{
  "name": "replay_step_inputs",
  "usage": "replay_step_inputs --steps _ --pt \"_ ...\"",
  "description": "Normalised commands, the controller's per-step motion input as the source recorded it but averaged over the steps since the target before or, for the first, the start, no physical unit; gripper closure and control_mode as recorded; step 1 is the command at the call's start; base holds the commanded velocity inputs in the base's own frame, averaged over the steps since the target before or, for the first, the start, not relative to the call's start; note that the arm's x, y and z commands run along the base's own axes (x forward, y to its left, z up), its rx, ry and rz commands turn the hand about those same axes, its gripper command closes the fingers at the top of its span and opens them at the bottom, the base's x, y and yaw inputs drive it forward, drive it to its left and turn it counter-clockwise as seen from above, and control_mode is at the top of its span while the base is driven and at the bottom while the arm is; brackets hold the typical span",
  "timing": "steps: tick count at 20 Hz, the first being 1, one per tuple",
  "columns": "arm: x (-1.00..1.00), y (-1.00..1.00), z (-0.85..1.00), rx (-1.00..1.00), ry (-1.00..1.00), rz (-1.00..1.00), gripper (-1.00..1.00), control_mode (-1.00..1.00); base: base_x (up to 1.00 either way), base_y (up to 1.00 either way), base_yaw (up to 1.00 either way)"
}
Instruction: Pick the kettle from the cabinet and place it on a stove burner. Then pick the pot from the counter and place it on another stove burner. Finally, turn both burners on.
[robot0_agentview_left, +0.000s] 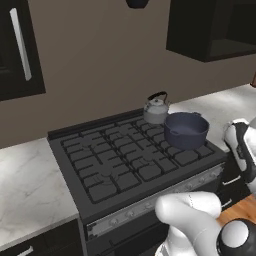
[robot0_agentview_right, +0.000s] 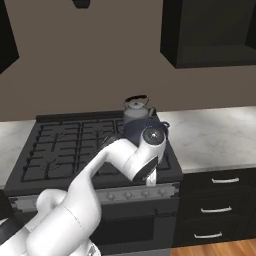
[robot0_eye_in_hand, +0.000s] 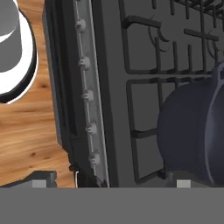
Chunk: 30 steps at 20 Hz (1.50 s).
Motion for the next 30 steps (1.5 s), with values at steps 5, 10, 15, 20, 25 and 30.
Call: replay_step_inputs --steps 5,10,15,20,25,30 --pt "-0.48 -0.06 0.00 0.05 0.00 -0.05 -1.00 -1.00 0.00 0.00 0.00" --pt "-0.31 -0.05 0.00 0.06 0.01 -0.03 -1.00 -1.00 0.00 0.00 0.00" --pt "-0.15 -0.02 -0.01 0.07 0.00 -0.02 -1.00 -1.00 0.00 0.00 0.00" --pt "-0.11 -0.02 -0.07 0.09 -0.02 -0.06 -1.00 -1.00 0.00 0.00 0.00" --pt "-0.08 -0.04 -0.15 0.10 -0.03 -0.02 -1.00 -1.00 0.00 0.00 0.00" --pt "0.00 0.00 -0.19 0.10 -0.06 -0.01 -1.00 -1.00 0.00 0.00 0.00"
